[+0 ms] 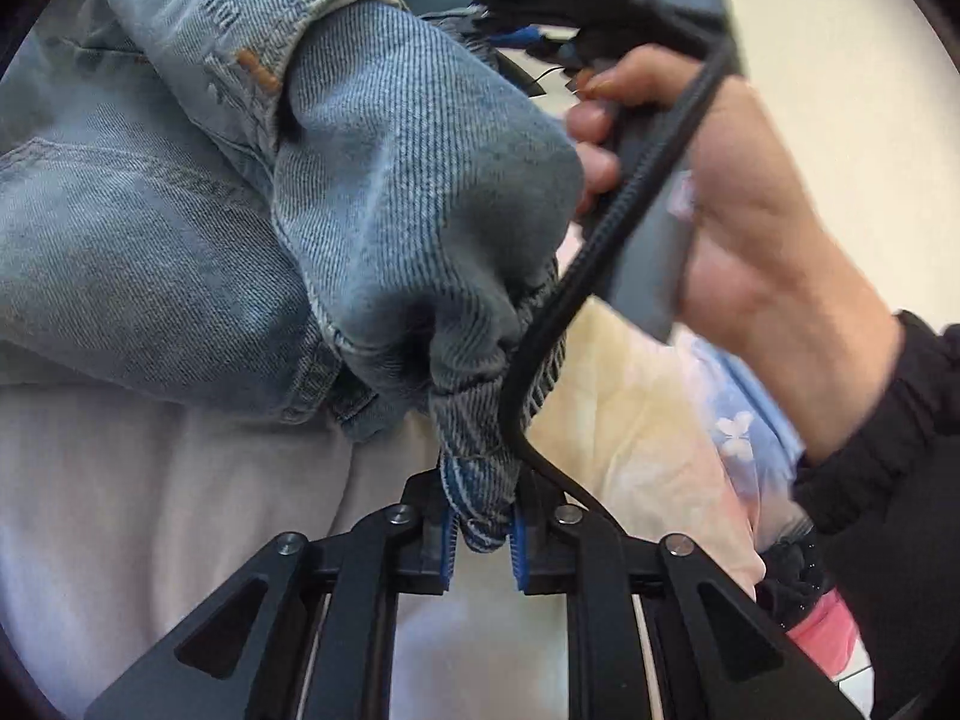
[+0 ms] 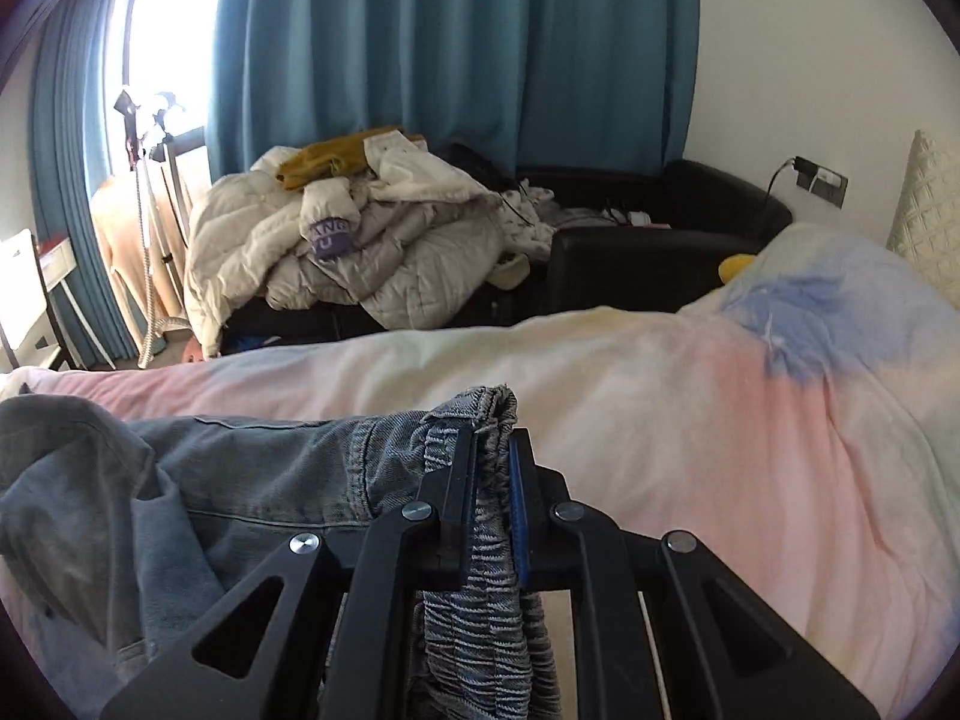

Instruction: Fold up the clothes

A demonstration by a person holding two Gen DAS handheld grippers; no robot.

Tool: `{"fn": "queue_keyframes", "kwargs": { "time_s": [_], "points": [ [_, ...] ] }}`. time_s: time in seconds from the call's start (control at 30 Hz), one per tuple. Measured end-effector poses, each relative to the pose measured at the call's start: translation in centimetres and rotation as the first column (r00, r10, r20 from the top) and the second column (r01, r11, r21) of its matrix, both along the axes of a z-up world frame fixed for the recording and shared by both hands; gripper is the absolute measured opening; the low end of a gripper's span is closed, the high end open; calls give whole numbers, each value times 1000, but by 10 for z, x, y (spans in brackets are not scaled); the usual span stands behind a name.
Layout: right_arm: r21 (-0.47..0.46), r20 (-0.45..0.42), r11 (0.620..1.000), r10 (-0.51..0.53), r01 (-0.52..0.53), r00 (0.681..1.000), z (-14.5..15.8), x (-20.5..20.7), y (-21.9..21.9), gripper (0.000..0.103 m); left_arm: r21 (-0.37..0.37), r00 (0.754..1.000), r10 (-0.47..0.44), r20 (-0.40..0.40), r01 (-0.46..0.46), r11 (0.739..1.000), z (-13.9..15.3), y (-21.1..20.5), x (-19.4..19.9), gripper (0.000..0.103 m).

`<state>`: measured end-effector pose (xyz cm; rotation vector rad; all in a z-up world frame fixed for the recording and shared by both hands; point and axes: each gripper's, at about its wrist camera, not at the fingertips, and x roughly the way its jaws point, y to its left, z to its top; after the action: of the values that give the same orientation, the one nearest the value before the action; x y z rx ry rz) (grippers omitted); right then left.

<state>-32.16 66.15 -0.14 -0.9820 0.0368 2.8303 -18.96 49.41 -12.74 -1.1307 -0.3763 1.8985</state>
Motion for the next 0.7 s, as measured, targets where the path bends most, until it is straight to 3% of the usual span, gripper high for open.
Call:
{"fn": "queue_keyframes", "kwargs": {
  "time_s": [0.13, 0.27, 0.3, 0.37, 0.47, 0.53, 0.7],
  "points": [
    [-39, 3, 999, -28, 29, 1000, -14, -7, 11, 11, -88, 998, -24, -57, 19, 996, 14, 9, 2, 18],
    [-52, 6, 998, -22, 22, 1000, -4, 2, 8, 17, -155, 998, -41, -57, 32, 987, 27, 11, 12, 20],
    [-62, 8, 997, -35, 36, 999, 1, 7, 7, 20, -156, 998, -25, -57, 16, 988, 31, 7, 18, 20],
    [-89, 13, 995, -42, 43, 999, 13, 20, 3, 41, -168, 996, -5, -86, -10, 986, 44, 1, 32, 22],
    [-106, 2, 994, -29, 29, 1000, 34, 45, -9, 45, -192, 986, 16, -167, -48, 980, 69, -10, 60, 34],
    [-112, -18, 994, -18, 16, 1000, 51, 64, -17, 46, -181, 983, 24, -181, -57, 982, 83, -22, 76, 44],
    [-144, -82, 989, 22, -34, 996, 87, 117, -39, 52, -192, 964, 37, -263, -90, 977, 104, -54, 114, 46]
  ]
}}
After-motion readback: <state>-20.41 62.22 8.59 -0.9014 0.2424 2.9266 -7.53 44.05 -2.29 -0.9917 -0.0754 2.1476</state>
